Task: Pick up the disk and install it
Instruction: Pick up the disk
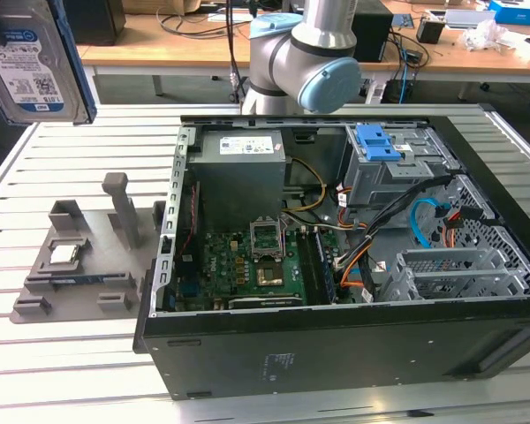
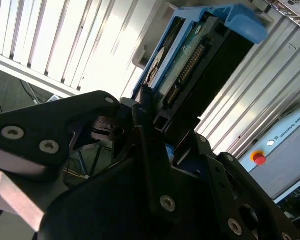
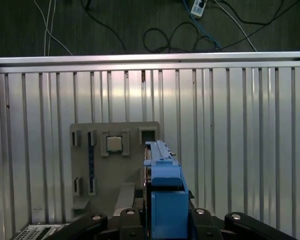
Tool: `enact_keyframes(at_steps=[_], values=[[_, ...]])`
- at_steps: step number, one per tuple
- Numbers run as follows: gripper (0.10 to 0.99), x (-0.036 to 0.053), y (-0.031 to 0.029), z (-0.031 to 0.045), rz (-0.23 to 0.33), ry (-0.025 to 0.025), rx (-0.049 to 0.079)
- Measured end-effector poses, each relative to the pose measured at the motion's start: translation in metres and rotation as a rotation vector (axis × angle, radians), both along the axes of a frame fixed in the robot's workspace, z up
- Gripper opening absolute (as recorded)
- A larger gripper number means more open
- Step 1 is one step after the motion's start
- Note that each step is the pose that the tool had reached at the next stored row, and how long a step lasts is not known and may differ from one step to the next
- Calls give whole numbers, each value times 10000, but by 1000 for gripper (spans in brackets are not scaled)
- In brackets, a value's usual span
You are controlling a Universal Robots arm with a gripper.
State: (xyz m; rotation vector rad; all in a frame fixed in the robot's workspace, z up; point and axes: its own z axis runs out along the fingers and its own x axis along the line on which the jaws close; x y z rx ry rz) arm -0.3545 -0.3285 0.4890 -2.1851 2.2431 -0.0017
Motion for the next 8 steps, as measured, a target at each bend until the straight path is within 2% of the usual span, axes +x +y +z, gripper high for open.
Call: enact_keyframes(at_steps=[5, 7, 8], values=[[365, 0, 8, 155, -1, 0, -16], [365, 0, 13, 256, 0, 1, -26], [365, 0, 15, 283, -1, 1, -30]])
